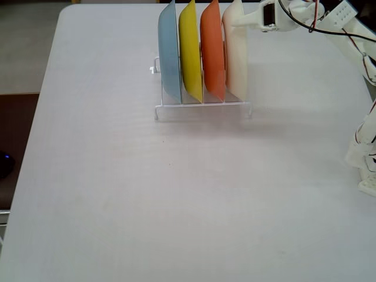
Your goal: Please give me two plates.
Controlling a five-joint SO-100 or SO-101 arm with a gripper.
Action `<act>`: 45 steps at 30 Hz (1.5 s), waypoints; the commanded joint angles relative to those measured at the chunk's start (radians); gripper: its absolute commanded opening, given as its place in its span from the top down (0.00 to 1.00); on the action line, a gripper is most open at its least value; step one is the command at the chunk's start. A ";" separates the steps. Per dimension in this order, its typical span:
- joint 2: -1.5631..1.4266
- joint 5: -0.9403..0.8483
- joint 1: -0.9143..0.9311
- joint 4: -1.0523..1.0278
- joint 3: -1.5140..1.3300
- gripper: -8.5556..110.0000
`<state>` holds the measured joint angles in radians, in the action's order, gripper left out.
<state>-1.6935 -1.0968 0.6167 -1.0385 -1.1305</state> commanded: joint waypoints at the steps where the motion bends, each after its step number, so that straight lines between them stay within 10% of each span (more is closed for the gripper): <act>1: 0.035 0.009 -0.015 -0.011 0.123 0.72; 9: 0.046 0.038 -0.038 -0.060 0.169 0.93; 45: -0.100 0.486 -0.011 -0.032 0.584 0.93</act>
<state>-1.6628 -0.6136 0.6075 -1.1060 -0.6121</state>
